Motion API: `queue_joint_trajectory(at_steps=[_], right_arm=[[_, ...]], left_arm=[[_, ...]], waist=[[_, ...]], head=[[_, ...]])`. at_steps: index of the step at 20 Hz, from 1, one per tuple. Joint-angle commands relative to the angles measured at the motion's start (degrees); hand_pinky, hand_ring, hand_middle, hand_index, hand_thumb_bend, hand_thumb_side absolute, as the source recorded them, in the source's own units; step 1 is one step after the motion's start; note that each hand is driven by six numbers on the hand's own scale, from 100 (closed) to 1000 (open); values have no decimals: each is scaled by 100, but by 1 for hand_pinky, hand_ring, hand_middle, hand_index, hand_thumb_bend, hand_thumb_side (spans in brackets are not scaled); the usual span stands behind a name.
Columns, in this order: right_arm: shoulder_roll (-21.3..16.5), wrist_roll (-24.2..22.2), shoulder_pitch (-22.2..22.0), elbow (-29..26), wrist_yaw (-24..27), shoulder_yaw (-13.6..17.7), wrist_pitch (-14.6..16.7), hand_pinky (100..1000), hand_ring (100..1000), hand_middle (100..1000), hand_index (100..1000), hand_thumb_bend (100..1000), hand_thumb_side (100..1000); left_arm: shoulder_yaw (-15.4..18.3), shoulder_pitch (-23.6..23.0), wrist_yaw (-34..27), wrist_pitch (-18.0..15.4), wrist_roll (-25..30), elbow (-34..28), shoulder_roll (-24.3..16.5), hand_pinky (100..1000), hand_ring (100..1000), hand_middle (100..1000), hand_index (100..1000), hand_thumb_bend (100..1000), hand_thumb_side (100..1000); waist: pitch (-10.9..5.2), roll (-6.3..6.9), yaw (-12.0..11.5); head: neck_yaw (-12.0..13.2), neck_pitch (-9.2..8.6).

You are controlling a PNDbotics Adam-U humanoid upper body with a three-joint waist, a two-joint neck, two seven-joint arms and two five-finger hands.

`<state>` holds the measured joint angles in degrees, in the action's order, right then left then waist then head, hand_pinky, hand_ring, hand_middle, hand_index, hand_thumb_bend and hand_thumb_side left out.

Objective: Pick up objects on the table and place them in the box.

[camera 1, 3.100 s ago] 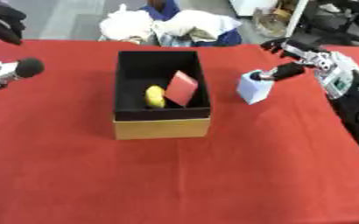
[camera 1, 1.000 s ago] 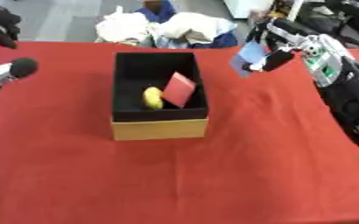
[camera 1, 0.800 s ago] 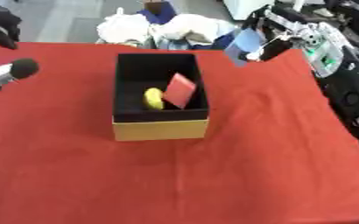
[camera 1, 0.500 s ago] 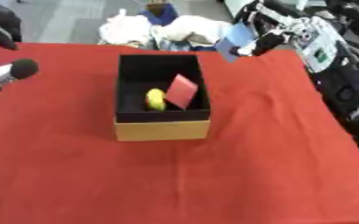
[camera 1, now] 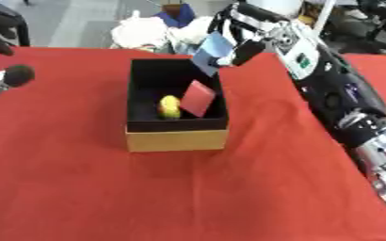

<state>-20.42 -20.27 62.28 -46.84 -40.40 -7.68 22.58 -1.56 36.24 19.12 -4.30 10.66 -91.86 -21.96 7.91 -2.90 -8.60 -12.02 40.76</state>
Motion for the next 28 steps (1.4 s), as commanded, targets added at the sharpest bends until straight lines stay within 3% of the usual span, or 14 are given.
queue_joint_trajectory(at_steps=[1,5,10,14,17,22,28], right_arm=[[160,-117,182,-37,-102,-81,96,344,284,527,728,416,274],[439,-293,147,3,-191,-213,200,423,382,608,806,423,430],[569,-375,66,-75,-364,-355,357,712,775,800,914,520,599],[468,-230,13,-218,-414,-347,364,786,841,841,928,562,692],[296,-55,-51,-398,-239,-299,329,783,831,831,928,537,669],[-264,364,-336,-1131,593,-285,290,761,810,820,927,504,529],[-1244,1108,-1331,-2555,2042,-166,-188,725,782,802,930,405,395]], left_arm=[[0,99,-44,-13,-5,-132,-31,616,528,576,737,926,716],[-8,107,-63,-14,-20,-133,3,614,526,574,735,923,717],[-4,105,-80,-10,-49,-140,18,613,526,573,732,922,717],[23,73,-87,4,-90,-151,-2,612,525,572,732,921,716],[56,29,-94,21,-136,-153,-27,609,522,568,728,915,717],[138,-106,-119,80,-286,-117,-94,605,524,568,721,907,723],[253,-302,-194,171,-590,-33,-158,606,536,577,710,876,738]], waist=[[-115,47,-21],[-104,64,-58],[-80,70,-52],[-80,59,4],[-89,42,69],[-109,23,209],[-108,37,422]], head=[[-52,1],[-74,-12],[-66,-32],[-34,-36],[2,-32],[134,-27],[325,-15]])
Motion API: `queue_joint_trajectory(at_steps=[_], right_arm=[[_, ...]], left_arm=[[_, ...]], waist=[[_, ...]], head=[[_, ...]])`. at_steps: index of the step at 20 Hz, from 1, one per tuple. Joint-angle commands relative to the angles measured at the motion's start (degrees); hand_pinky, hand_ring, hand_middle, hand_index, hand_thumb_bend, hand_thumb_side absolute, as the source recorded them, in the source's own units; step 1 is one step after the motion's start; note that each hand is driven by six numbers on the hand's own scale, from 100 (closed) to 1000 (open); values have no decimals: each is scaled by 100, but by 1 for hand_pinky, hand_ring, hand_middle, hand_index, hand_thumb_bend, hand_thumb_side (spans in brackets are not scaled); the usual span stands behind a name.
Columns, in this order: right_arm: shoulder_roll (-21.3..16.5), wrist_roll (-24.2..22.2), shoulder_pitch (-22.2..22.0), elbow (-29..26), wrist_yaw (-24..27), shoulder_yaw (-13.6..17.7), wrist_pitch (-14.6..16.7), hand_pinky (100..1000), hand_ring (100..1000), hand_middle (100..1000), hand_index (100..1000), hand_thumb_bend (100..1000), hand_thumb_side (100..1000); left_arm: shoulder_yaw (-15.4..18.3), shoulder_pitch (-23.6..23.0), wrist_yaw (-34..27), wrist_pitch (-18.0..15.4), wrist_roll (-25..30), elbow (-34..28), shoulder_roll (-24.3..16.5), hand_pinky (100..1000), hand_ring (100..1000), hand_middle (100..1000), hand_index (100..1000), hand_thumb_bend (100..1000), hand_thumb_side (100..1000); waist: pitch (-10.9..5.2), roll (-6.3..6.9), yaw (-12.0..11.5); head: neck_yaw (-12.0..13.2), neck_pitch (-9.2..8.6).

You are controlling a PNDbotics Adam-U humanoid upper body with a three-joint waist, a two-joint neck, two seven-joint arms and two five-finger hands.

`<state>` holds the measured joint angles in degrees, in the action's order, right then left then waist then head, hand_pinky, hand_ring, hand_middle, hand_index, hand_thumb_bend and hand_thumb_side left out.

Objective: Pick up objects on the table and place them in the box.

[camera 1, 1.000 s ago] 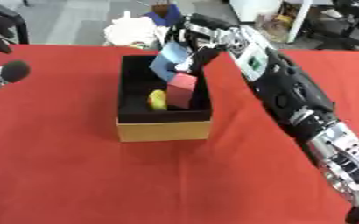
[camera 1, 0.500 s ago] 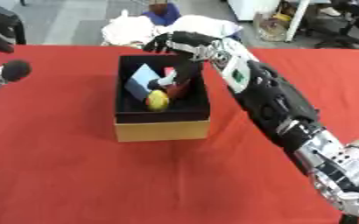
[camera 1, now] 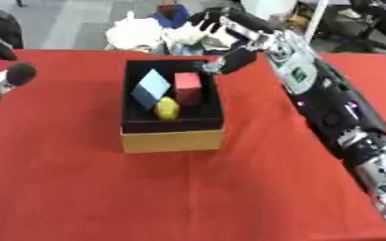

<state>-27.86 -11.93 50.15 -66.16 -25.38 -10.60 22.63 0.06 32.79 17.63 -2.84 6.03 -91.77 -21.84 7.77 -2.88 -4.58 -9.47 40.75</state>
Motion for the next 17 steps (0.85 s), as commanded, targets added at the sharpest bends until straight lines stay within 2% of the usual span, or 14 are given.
queue_joint_trajectory(at_steps=[1,4,8,13,17], right_arm=[[-630,427,-366,-863,799,213,-316,720,779,799,930,389,390],[-917,900,-1089,-1537,1537,483,-629,697,757,781,924,342,382],[-951,1512,-1894,-2156,2173,836,-888,656,705,741,913,285,386],[-709,1953,-2579,-2577,2440,1043,-1006,639,685,729,915,212,461],[-461,2089,-2938,-2786,2508,1140,-1034,637,683,727,919,178,513]], left_arm=[[108,9,-64,39,-175,-26,-174,606,538,577,707,868,742],[155,-89,-166,63,-356,8,-169,606,542,578,701,851,747],[194,-266,-368,55,-619,48,-135,610,550,584,697,818,776],[238,-496,-649,9,-902,25,-18,613,546,574,683,737,838],[285,-664,-826,-5,-1105,-7,55,614,542,568,676,703,866]], waist=[[-90,44,70],[-89,76,201],[-101,127,369],[-83,180,440],[-14,227,464]], head=[[109,-18],[187,8],[265,110],[371,304],[526,335]])
